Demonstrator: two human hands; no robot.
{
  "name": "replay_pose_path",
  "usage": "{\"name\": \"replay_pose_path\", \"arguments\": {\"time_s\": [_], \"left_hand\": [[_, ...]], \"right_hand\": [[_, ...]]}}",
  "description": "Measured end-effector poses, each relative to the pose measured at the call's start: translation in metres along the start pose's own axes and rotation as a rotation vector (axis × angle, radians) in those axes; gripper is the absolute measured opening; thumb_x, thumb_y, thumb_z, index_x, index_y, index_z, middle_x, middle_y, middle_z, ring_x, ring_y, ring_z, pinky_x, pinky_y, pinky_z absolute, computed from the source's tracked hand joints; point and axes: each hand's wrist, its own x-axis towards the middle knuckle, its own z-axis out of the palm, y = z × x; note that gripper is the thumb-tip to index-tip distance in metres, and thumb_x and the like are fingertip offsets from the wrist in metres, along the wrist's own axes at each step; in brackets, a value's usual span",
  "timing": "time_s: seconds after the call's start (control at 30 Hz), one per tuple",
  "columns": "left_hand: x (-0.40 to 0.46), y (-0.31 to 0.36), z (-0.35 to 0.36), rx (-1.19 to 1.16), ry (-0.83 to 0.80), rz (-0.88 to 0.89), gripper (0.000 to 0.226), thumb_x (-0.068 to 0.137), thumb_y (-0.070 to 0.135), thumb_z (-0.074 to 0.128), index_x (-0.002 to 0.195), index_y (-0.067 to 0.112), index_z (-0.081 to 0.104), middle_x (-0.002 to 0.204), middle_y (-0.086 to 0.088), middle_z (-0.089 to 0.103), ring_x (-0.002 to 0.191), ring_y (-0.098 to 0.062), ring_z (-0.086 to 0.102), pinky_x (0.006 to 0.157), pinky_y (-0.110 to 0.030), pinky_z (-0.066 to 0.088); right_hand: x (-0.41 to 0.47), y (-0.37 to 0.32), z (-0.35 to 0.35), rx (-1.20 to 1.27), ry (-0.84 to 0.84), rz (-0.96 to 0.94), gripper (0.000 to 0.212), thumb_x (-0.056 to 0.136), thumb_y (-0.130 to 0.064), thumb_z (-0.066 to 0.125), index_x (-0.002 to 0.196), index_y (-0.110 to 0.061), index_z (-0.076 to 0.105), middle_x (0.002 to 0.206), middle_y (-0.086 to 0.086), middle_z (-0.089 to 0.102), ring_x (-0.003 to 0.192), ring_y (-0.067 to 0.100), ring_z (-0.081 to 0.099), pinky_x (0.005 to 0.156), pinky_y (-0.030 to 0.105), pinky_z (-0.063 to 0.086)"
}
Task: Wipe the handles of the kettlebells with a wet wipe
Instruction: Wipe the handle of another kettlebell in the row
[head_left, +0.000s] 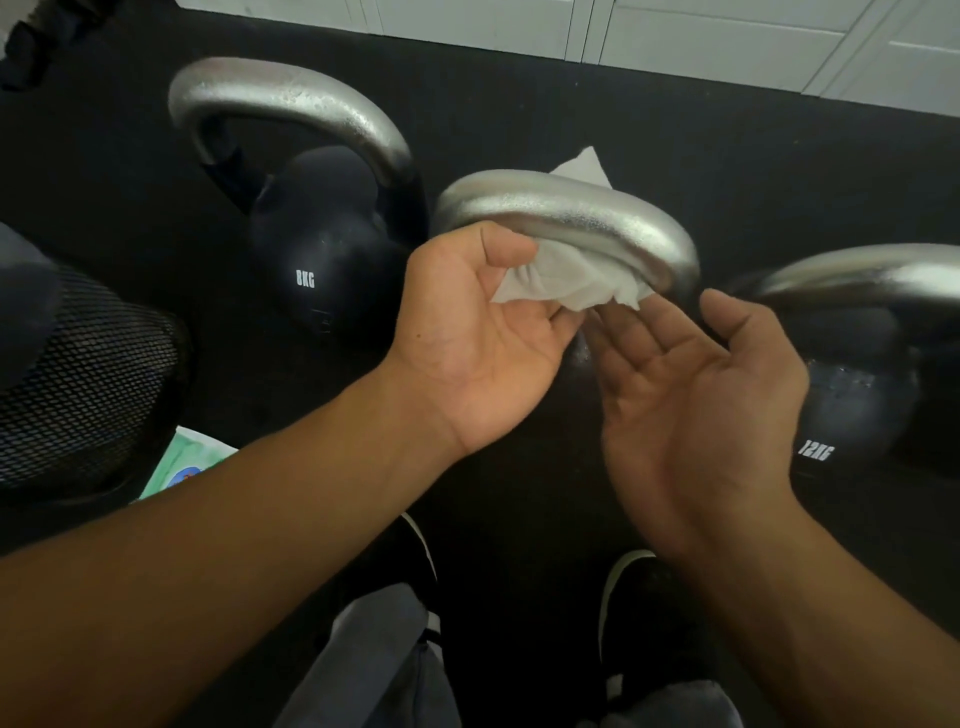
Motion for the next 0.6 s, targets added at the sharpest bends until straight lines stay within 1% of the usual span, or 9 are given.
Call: {"name": "replay_pose_path", "arguments": {"time_s": [0.03,0.1,0.2,0.33,0.4,0.47,0.6], "left_hand": [[-0.002,0.000,-0.002,-0.002,-0.008,0.003,0.061,0.088,0.009,0.043,0.148,0.003,0.049,0.148,-0.021,0.056,0.138,-0.036,0.054,0.120,-0.047,0.040],[-0.007,-0.003,-0.006,-0.011,-0.024,0.004,0.059,0.090,0.010,0.041,0.149,0.004,0.048,0.147,-0.019,0.057,0.137,-0.034,0.055,0.120,-0.045,0.040],[-0.011,-0.005,-0.008,-0.005,-0.034,0.006,0.062,0.088,0.011,0.043,0.149,0.004,0.049,0.148,-0.019,0.056,0.137,-0.034,0.055,0.121,-0.045,0.039],[-0.006,-0.001,0.004,0.049,-0.057,-0.024,0.062,0.086,0.011,0.047,0.148,0.004,0.050,0.151,-0.021,0.053,0.141,-0.037,0.051,0.120,-0.047,0.039],[-0.003,0.000,0.010,0.055,-0.058,-0.042,0.065,0.081,0.011,0.052,0.146,0.002,0.051,0.145,-0.022,0.057,0.141,-0.038,0.050,0.120,-0.048,0.039],[-0.003,-0.001,0.012,0.057,-0.054,-0.054,0.066,0.080,0.011,0.053,0.145,0.003,0.052,0.142,-0.020,0.061,0.139,-0.037,0.053,0.120,-0.048,0.040],[-0.017,-0.006,0.010,0.071,-0.077,-0.068,0.066,0.079,0.013,0.054,0.144,0.004,0.052,0.143,-0.018,0.062,0.132,-0.030,0.061,0.119,-0.044,0.041]], "right_hand": [[-0.001,0.000,0.000,-0.017,0.023,-0.018,0.048,0.104,-0.035,0.036,0.133,-0.007,0.063,0.128,0.015,0.073,0.123,0.024,0.069,0.116,0.038,0.044],[-0.004,-0.002,-0.002,-0.062,0.070,-0.075,0.049,0.105,-0.032,0.035,0.127,-0.002,0.067,0.119,0.014,0.077,0.114,0.025,0.074,0.109,0.037,0.049],[-0.010,-0.003,-0.007,-0.141,0.189,-0.143,0.045,0.106,-0.029,0.036,0.123,-0.005,0.071,0.109,0.006,0.080,0.106,0.017,0.076,0.105,0.035,0.051],[-0.015,0.000,-0.008,-0.173,0.248,-0.193,0.044,0.107,-0.028,0.037,0.117,-0.007,0.074,0.109,0.003,0.081,0.108,0.013,0.075,0.108,0.032,0.047],[-0.015,0.002,-0.007,-0.163,0.251,-0.212,0.044,0.108,-0.026,0.036,0.117,-0.006,0.074,0.110,0.004,0.080,0.110,0.014,0.074,0.109,0.031,0.048],[-0.015,0.003,-0.007,-0.148,0.257,-0.239,0.042,0.108,-0.023,0.036,0.114,-0.006,0.074,0.110,0.005,0.080,0.110,0.015,0.074,0.107,0.031,0.050],[-0.013,0.003,-0.007,-0.170,0.269,-0.269,0.040,0.108,-0.020,0.035,0.110,-0.010,0.074,0.108,0.003,0.080,0.109,0.013,0.074,0.101,0.029,0.052]]}}
